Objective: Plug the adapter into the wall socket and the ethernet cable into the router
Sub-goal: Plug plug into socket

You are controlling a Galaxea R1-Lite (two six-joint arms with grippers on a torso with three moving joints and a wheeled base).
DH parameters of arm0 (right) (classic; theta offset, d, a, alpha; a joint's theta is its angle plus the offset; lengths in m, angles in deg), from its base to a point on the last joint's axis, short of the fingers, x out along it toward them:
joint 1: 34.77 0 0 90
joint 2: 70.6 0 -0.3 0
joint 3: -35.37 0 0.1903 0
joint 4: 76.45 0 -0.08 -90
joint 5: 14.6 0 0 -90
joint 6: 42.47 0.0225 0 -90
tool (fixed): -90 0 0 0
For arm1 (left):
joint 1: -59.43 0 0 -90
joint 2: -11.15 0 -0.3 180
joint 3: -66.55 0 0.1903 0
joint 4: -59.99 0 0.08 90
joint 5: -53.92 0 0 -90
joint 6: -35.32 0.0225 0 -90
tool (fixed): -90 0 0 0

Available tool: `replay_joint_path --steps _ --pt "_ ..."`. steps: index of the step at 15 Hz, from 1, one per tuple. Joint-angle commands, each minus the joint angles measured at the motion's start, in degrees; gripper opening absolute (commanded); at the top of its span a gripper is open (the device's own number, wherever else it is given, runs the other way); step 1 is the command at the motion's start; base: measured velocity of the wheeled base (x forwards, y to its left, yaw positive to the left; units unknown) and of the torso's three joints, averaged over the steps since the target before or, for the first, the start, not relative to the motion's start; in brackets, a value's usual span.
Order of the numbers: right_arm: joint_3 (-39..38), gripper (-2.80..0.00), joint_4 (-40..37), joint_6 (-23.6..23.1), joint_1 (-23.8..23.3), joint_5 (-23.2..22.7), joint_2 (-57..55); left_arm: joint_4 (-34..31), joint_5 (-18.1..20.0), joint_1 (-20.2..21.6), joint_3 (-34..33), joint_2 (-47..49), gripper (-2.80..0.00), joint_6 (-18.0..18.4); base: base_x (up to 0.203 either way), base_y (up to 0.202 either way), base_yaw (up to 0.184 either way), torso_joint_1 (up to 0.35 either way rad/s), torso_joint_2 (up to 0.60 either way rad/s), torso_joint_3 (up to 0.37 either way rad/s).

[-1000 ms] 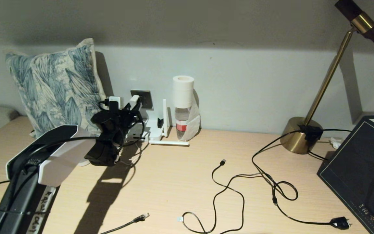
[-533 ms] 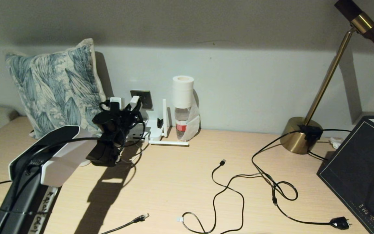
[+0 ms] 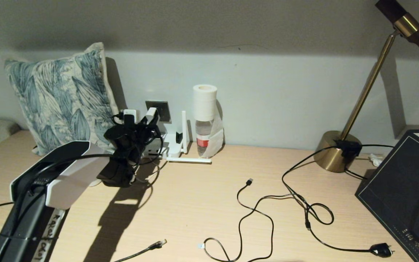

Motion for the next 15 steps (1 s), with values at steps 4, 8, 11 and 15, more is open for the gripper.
replay_joint_path --steps 4,8,11,15 --pt "0.0 -2.80 -0.1 0.0 0.0 0.0 0.0 2.6 0.0 -0.5 -3.4 -1.0 -2.80 0.0 0.000 0.000 0.000 0.000 0.00 0.000" --pt "0.0 -2.80 -0.1 0.0 0.0 0.0 0.0 2.9 0.0 -0.5 -3.8 -1.1 -2.80 0.0 0.000 0.000 0.000 0.000 0.00 0.000" --pt "0.0 -2.80 -0.1 0.0 0.0 0.0 0.0 2.9 -0.2 -0.4 -3.6 -1.1 -2.80 0.0 0.000 0.000 0.000 0.000 0.00 0.000" --pt "0.0 -2.80 -0.1 0.0 0.0 0.0 0.0 2.5 -0.3 -0.3 -3.1 -0.9 -2.80 0.0 0.000 0.000 0.000 0.000 0.00 0.000"
